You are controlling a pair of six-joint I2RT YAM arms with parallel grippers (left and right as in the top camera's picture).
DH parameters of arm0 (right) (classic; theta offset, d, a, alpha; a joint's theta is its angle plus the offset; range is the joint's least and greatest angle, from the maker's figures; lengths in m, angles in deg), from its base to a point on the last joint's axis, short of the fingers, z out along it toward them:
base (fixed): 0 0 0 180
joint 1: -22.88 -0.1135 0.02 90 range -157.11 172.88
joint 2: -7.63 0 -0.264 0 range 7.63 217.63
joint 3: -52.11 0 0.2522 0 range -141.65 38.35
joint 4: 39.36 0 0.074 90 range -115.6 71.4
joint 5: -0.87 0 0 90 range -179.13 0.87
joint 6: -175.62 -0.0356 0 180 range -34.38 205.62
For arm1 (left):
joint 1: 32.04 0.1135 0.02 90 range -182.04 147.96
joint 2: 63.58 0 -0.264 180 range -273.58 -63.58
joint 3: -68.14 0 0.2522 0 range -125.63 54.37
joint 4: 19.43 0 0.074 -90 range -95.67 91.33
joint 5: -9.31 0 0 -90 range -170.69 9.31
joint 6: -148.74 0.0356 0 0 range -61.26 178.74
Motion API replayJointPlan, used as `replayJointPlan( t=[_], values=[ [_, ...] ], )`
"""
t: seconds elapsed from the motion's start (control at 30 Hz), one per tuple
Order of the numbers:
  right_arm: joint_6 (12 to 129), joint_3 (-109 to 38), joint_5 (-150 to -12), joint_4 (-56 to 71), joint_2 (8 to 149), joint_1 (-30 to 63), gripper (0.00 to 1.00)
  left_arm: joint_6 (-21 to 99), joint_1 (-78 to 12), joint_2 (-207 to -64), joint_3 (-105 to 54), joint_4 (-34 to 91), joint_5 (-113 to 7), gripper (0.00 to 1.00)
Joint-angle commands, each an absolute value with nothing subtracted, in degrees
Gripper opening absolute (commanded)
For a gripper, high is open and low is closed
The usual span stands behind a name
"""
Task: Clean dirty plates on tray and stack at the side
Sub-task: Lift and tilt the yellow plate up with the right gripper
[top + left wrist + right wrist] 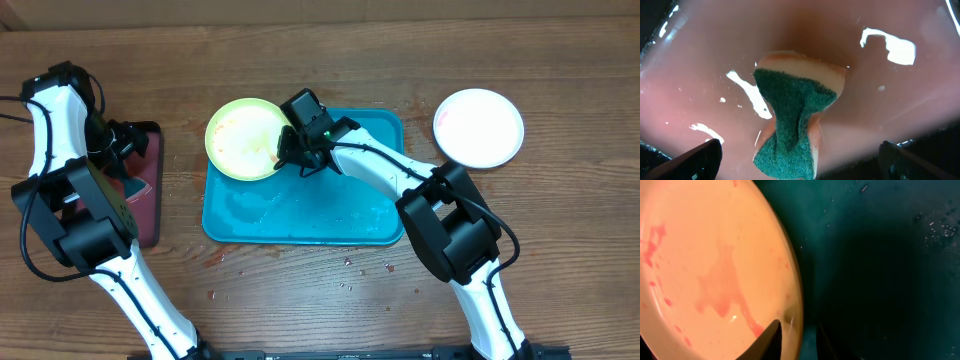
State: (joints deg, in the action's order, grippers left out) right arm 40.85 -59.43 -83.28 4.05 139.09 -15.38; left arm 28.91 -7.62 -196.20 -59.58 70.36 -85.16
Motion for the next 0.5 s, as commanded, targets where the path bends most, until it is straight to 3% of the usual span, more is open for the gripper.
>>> replayJointPlan(
  t=[0.0,0.13,0.47],
  values=[
    [40.59,-60.98,-86.63,7.68,140.09,-14.87,0.17,29.11,-7.68,-194.49,-61.00,70.51,-84.68,1.00],
    [40.63,-64.43,-90.10,16.38,140.09,-14.00,0.05,29.11,-7.68,-194.49,-61.00,70.47,-84.68,1.00],
    [41.13,-75.51,-98.76,37.25,139.96,-13.61,0.04,29.13,-7.68,-194.49,-61.00,70.47,-84.68,1.00]
  ],
)
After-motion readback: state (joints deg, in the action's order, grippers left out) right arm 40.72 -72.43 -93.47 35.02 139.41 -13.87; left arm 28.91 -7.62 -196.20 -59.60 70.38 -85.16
